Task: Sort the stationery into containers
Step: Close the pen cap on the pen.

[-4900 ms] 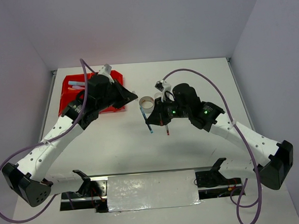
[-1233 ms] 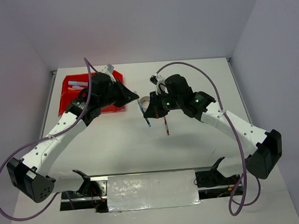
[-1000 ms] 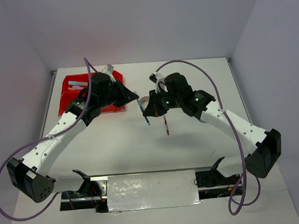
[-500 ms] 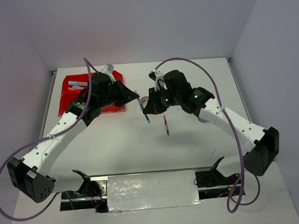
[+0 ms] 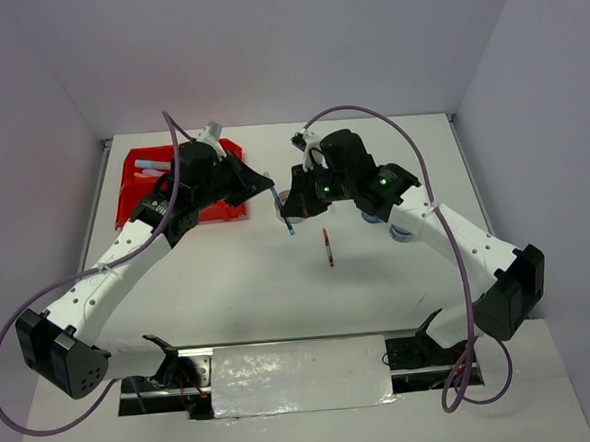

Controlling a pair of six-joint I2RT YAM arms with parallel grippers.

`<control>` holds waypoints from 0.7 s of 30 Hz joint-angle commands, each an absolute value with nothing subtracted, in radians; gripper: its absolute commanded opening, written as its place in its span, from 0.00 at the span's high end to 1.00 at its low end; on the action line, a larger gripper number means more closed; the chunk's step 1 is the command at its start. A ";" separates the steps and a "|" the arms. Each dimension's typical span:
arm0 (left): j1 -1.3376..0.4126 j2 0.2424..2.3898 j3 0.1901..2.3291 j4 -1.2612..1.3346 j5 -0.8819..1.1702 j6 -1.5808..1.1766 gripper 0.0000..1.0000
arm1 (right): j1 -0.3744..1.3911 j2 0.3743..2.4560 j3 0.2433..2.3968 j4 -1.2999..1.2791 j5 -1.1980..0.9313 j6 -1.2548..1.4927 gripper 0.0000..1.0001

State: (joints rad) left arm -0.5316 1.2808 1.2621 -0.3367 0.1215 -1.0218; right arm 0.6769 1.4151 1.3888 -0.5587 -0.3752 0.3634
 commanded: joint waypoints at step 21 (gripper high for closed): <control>-0.563 1.310 1.319 -0.310 0.270 -0.934 0.79 | 0.655 1.367 1.371 -0.241 -0.474 0.348 1.00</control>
State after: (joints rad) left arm -0.5289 1.2984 1.2873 -0.2901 0.1352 -0.9386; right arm 0.6491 1.4189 1.3643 -0.4679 -0.4492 0.3439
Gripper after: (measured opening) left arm 0.207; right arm 0.039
